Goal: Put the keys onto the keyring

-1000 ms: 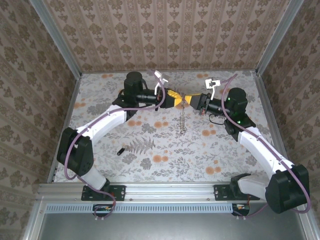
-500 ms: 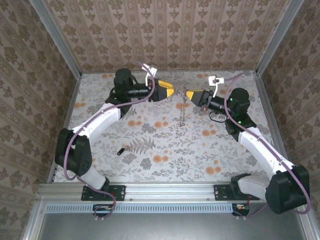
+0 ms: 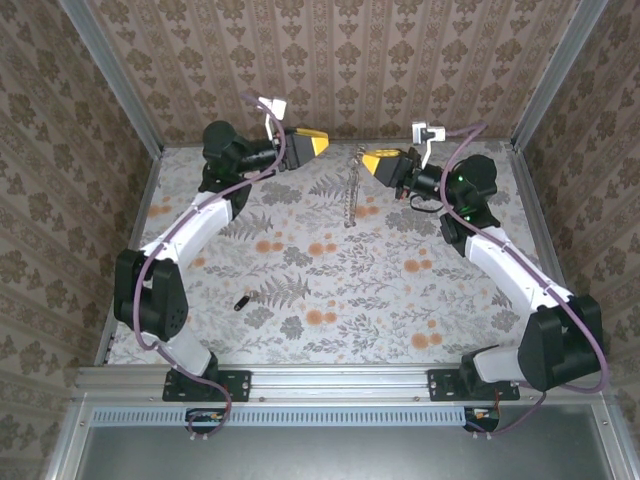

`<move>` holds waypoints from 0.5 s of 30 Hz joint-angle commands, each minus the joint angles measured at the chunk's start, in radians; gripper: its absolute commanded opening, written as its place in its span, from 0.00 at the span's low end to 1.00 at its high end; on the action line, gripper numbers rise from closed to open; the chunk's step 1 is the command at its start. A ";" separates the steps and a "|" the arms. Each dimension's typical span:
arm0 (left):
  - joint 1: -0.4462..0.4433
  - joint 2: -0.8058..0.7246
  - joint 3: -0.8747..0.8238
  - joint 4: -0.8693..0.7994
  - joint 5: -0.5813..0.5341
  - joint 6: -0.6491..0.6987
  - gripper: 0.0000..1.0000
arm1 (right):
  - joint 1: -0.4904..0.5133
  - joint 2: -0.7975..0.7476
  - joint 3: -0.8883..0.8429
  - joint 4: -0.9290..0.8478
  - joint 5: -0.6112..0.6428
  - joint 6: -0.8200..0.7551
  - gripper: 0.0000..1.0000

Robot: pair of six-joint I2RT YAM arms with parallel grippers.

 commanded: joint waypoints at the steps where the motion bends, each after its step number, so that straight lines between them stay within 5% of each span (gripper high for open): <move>1: -0.002 0.004 0.071 0.058 0.055 -0.006 0.60 | 0.006 0.006 0.052 0.119 -0.007 0.018 0.00; 15: -0.014 0.060 0.221 0.023 0.152 0.018 0.47 | 0.009 0.183 0.238 0.238 0.018 0.119 0.00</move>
